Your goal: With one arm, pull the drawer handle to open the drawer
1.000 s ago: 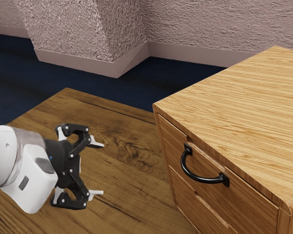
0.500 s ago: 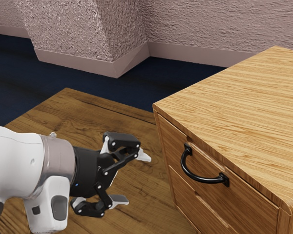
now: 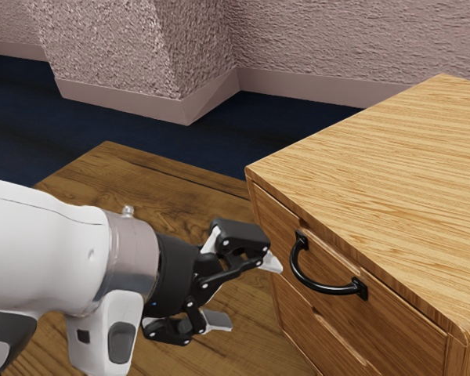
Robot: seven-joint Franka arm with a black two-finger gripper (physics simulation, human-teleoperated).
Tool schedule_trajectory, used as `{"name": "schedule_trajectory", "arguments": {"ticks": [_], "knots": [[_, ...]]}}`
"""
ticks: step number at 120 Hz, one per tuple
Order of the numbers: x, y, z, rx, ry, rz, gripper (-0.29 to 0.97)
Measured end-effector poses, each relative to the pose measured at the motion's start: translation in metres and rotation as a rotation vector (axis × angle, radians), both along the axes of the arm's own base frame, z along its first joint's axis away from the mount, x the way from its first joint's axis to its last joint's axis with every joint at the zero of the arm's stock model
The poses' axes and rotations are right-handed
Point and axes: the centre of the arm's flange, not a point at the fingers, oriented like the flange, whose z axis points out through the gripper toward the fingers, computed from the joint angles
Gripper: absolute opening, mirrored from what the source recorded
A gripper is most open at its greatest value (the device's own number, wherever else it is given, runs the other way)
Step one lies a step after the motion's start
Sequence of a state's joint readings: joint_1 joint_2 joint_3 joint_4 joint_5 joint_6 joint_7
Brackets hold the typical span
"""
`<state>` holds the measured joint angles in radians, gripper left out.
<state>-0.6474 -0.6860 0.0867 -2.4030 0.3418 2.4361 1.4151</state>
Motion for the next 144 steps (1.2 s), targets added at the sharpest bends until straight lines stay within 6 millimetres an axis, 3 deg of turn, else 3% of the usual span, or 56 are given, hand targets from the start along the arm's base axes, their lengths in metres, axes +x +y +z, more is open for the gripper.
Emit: {"name": "schedule_trajectory", "arguments": {"ticks": [25, 117, 144], "knots": [[0.004, -0.012, 0.006, 0.022, -0.008, -0.041, 0.68], [0.022, -0.027, 0.009, 0.037, 0.018, -0.084, 0.68], [0.025, -0.022, 0.015, 0.050, 0.061, -0.068, 0.68]]}}
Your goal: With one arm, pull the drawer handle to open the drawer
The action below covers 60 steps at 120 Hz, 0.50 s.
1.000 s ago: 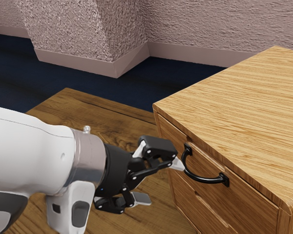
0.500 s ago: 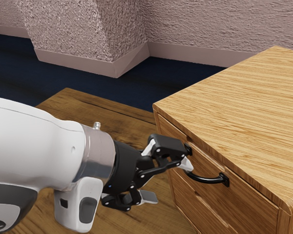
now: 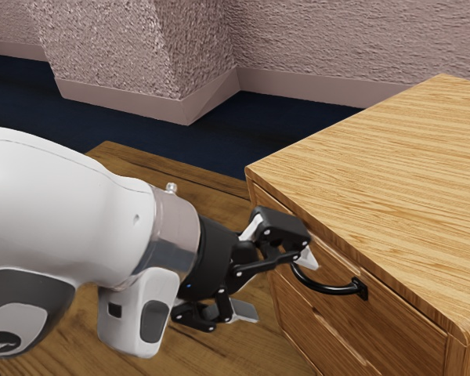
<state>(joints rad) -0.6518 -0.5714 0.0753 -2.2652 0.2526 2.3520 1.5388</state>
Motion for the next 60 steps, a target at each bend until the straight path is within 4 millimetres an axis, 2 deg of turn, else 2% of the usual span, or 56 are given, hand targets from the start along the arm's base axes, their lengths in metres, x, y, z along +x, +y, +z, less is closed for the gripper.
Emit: {"name": "schedule_trajectory", "arguments": {"ticks": [30, 60], "knots": [[-0.0013, 0.0014, -0.0057, 0.022, 0.046, 0.004, 0.68], [-0.0010, 0.0020, -0.0023, 0.019, 0.038, 0.002, 0.68]]}}
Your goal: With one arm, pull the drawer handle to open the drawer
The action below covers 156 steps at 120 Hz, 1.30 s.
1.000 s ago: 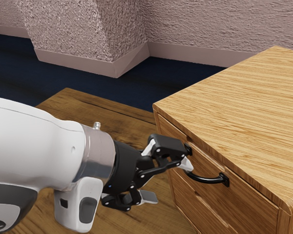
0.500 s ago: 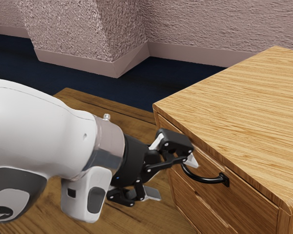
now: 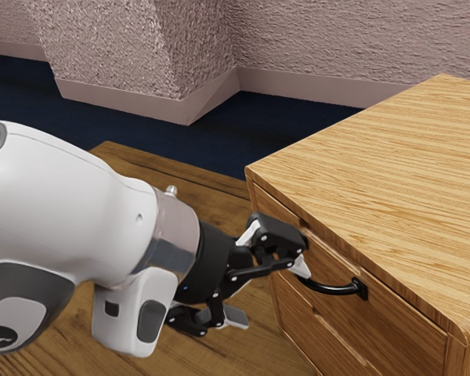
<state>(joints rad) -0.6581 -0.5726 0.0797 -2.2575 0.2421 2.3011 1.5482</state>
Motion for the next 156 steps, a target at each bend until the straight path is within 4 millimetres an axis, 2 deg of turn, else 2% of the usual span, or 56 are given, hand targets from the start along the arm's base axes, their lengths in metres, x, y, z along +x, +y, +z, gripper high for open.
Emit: {"name": "schedule_trajectory", "arguments": {"ticks": [32, 59, 92, 115, 124, 129, 136, 156], "knots": [[0.003, 0.000, 0.000, -0.005, -0.006, 0.000, 0.68], [0.011, -0.006, -0.010, 0.004, 0.006, -0.001, 0.68], [0.007, -0.001, -0.015, -0.005, 0.015, 0.004, 0.67], [0.000, 0.020, -0.016, -0.031, 0.019, 0.026, 0.65], [-0.003, 0.023, -0.018, -0.033, 0.020, 0.026, 0.67], [-0.005, 0.025, -0.018, -0.033, 0.019, 0.025, 0.65], [-0.012, 0.028, -0.018, -0.038, 0.013, 0.021, 0.58], [-0.032, 0.034, -0.016, -0.053, 0.002, 0.005, 0.59]]}}
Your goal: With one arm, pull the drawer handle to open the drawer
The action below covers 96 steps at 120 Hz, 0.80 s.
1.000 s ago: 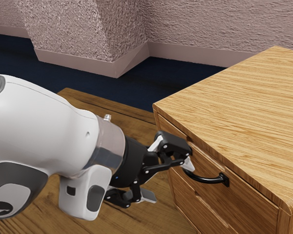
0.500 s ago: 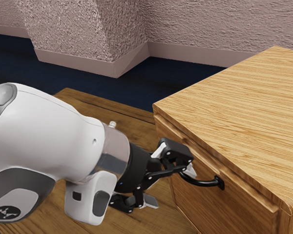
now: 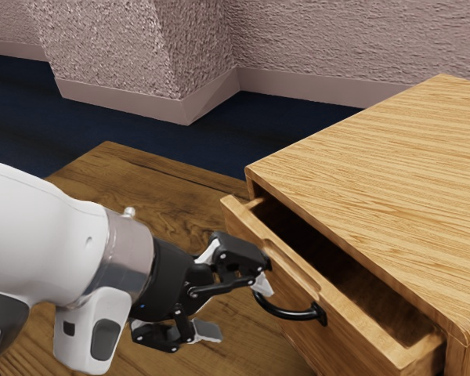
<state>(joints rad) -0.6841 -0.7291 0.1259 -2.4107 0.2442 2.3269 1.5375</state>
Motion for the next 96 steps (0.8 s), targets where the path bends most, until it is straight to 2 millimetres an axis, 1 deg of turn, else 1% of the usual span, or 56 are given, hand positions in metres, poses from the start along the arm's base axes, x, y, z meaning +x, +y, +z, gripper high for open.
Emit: {"name": "schedule_trajectory", "arguments": {"ticks": [13, 19, 38, 45, 49, 56, 58, 62, 66, 70, 76, 78, 79, 83, 86, 91, 96], "knots": [[-0.013, 0.004, 0.001, -0.014, -0.001, -0.011, 0.64], [-0.019, 0.006, 0.002, -0.021, -0.002, -0.015, 0.62], [-0.043, 0.013, 0.002, -0.029, -0.009, -0.030, 0.66], [-0.057, 0.021, -0.001, -0.037, -0.012, -0.034, 0.66], [-0.071, 0.030, -0.002, -0.048, -0.019, -0.034, 0.62], [-0.093, 0.047, -0.002, -0.067, -0.029, -0.030, 0.61], [-0.099, 0.051, -0.001, -0.073, -0.034, -0.029, 0.58], [-0.114, 0.059, 0.004, -0.079, -0.052, -0.028, 0.53], [-0.129, 0.065, 0.011, -0.079, -0.071, -0.024, 0.56], [-0.137, 0.072, 0.021, -0.082, -0.078, -0.004, 0.58], [-0.144, 0.103, 0.065, -0.114, -0.095, 0.109, 0.61], [-0.142, 0.114, 0.078, -0.124, -0.085, 0.154, 0.61], [-0.138, 0.121, 0.083, -0.130, -0.069, 0.185, 0.62], [-0.121, 0.148, 0.094, -0.144, 0.001, 0.306, 0.63], [-0.110, 0.163, 0.096, -0.145, 0.054, 0.389, 0.63], [-0.088, 0.187, 0.095, -0.136, 0.151, 0.540, 0.64], [-0.072, 0.202, 0.091, -0.118, 0.233, 0.660, 0.65]]}}
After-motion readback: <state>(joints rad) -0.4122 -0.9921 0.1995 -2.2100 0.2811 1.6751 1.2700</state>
